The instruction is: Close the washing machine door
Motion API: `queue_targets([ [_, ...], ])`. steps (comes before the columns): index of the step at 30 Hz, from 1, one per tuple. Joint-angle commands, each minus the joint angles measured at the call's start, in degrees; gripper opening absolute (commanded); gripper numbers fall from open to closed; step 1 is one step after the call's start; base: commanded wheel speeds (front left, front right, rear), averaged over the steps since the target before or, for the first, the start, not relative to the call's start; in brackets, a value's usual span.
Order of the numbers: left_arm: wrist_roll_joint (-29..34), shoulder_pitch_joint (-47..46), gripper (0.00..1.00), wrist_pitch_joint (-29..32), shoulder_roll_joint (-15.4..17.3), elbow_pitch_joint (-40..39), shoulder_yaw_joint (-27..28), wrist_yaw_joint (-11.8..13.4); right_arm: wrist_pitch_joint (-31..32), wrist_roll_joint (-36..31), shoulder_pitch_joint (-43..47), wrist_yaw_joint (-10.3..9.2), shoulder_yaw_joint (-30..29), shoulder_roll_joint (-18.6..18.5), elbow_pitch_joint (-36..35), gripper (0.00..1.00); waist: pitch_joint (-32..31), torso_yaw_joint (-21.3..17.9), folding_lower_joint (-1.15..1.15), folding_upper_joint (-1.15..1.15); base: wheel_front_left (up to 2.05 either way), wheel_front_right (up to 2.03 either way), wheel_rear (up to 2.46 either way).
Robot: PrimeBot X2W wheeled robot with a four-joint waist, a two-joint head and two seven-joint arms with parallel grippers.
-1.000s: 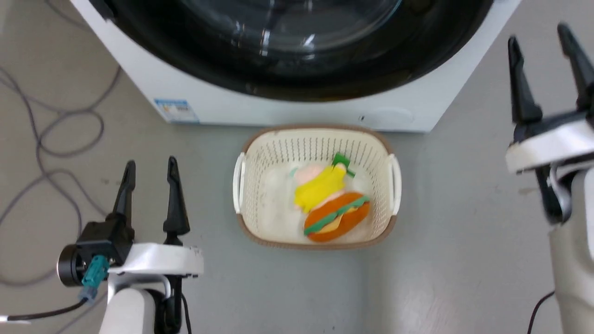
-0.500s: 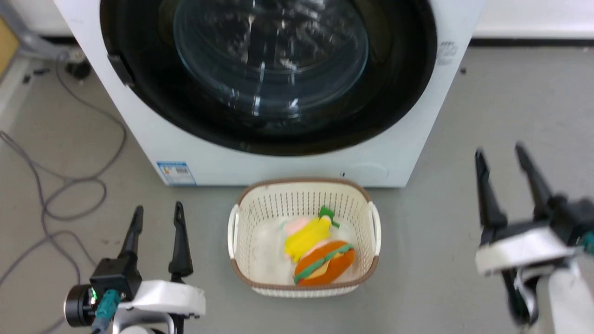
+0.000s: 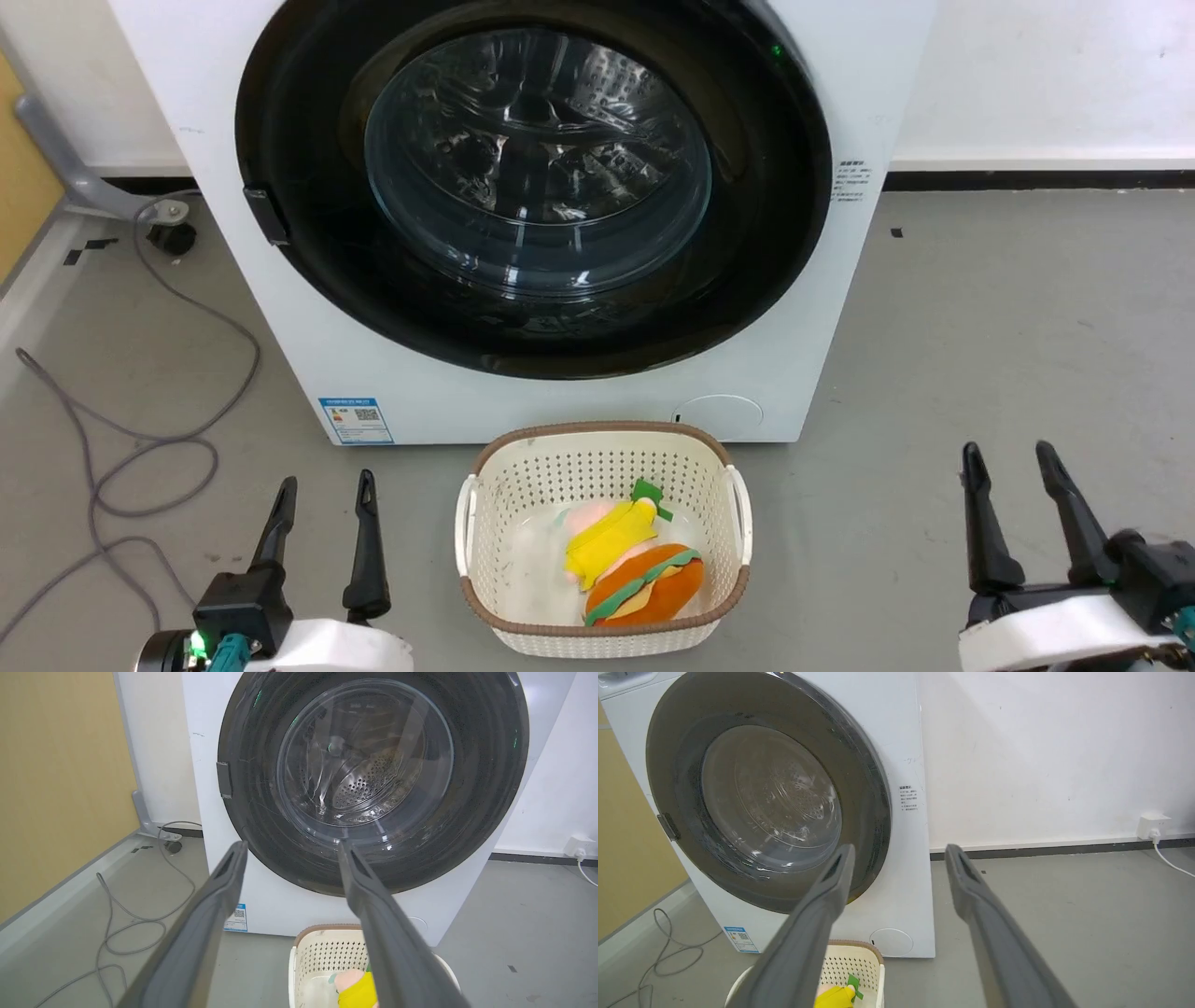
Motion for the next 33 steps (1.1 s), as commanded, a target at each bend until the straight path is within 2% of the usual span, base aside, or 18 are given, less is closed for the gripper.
queue_targets([
  [1, 0.3, 0.7, 1.00, -0.3, 0.1, 0.0, 0.2, -0.2, -0.2, 0.9, 1.1, -0.05, 0.1, 0.2, -0.6, 1.00, -0.1, -0.1, 0.01, 0.00, 0.00, 0.00, 0.00],
  [4, 0.1, 0.8, 1.00, -0.3, 0.1, 0.1, 0.1, -0.5, -0.2, 1.6, 1.9, -0.05, 0.1, 0.2, -1.5, 1.00, -0.1, 0.0, 0.01, 0.00, 0.00, 0.00, 0.00],
  [5, 0.0, 0.2, 0.00, 0.0, 0.0, 0.1, 0.0, -0.4, 0.0, 1.5, 1.1, -0.01, 0.0, 0.0, -1.3, 0.00, -0.1, 0.0, 0.01, 0.00, 0.00, 0.00, 0.00],
  [33, 1.3, 0.0, 0.00, 2.7, 0.0, -1.1, -0.3, -0.5, 2.8, -0.4, 1.1, -0.01, 0.9, 0.0, -2.3, 0.00, -0.1, 0.0, 0.01, 0.00, 0.00, 0.00, 0.00],
])
